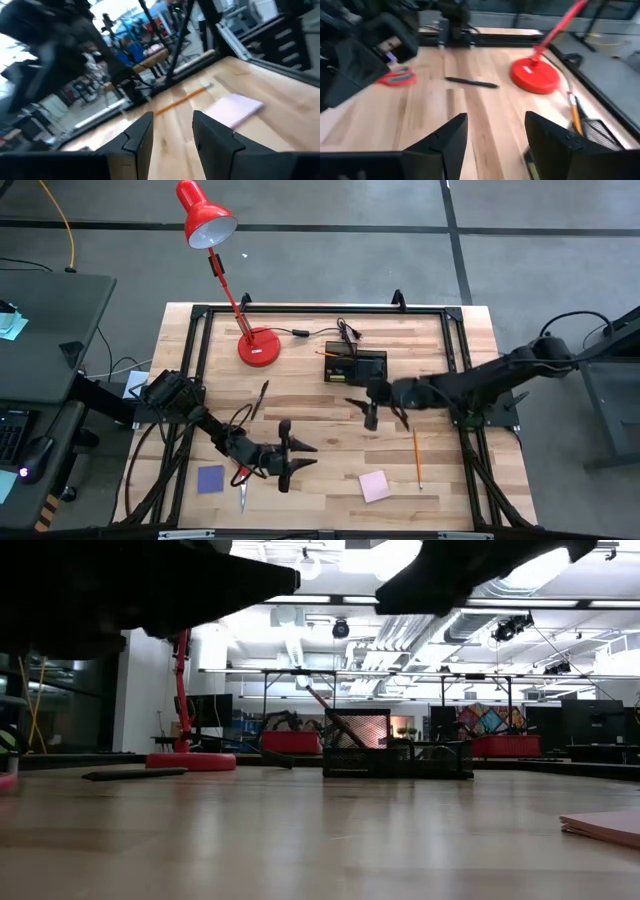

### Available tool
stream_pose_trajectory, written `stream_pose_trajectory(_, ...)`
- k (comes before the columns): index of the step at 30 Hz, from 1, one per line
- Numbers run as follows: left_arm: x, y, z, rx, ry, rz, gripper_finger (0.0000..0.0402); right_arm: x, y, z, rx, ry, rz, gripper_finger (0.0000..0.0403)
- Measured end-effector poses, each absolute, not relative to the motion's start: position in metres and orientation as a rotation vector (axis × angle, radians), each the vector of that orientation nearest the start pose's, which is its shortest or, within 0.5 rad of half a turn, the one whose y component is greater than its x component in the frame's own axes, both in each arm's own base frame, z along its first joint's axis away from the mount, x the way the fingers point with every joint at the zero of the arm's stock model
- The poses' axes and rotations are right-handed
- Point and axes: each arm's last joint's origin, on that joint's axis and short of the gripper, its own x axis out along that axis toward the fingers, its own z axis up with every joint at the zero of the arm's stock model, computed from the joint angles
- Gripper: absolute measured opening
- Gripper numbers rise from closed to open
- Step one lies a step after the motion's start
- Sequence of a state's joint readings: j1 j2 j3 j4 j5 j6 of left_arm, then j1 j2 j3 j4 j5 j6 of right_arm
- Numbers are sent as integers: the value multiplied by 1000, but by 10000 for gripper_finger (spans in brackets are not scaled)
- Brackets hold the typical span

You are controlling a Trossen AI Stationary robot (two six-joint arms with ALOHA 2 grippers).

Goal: Pick and place office supplies into organizer
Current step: Put the black pen into the desk organizer

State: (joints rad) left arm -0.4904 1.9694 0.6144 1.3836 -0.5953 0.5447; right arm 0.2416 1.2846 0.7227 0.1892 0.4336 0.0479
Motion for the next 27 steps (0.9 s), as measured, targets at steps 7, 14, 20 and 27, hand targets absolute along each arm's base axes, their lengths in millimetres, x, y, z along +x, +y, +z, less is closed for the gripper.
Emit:
stream_pose_trajectory(7,301,-128,132,365,-78,140,127,249,107,236,-53,304,-346,176)
stream_pose_trajectory(14,307,-116,127,386,-17,167,127,228,148,224,-36,222,-486,167)
stream_pose_trajectory(20,308,-112,123,406,21,172,127,223,163,208,-17,169,-580,167)
stream_pose_trajectory(27,308,-113,118,431,68,161,127,227,167,192,26,145,-634,165)
